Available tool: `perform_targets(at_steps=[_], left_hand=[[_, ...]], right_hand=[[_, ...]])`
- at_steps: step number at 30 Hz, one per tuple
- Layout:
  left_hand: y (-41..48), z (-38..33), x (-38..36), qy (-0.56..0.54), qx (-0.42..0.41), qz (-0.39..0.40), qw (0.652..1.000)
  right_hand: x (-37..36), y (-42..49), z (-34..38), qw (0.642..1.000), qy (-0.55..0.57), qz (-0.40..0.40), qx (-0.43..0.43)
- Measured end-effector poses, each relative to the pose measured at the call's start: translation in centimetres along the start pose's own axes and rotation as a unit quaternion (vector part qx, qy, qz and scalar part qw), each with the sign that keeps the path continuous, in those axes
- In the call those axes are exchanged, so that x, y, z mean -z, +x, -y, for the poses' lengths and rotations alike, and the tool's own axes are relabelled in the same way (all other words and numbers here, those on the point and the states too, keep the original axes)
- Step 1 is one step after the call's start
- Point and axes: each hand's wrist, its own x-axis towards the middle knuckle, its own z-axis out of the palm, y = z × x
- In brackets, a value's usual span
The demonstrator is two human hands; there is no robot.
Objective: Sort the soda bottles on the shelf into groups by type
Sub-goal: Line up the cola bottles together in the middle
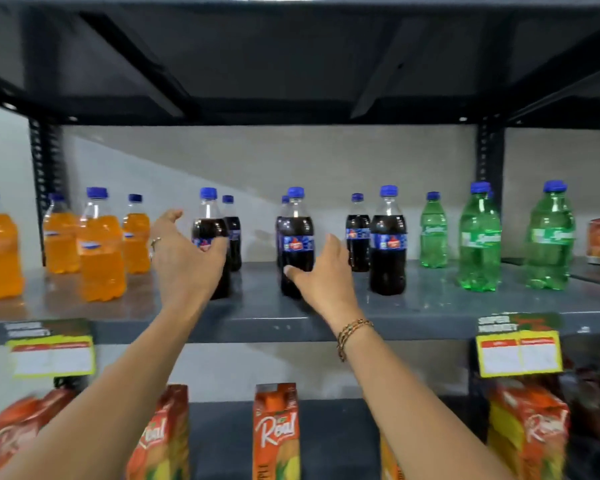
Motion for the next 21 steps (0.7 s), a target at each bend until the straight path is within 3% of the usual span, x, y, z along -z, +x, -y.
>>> perform_targets(at_steps=[4, 8, 21], left_hand=[[2.4, 3.4, 0.9, 0.005, 0.124, 0.155, 0.980], [2.6, 4.7, 0.7, -0.063, 0.151, 0.266, 0.950], [3.2, 6.0, 0.8, -0.064, 0.138, 0.295, 0.943]], right_hand=[[-1.5, 1.3, 0.7, 0.996, -0.003, 0.013, -0.090], [-1.8, 1.5, 0.1, 0.993, -0.018, 0.020, -0.118], [-1.8, 1.7, -0.5, 0.993, -0.038, 0.004, -0.111]])
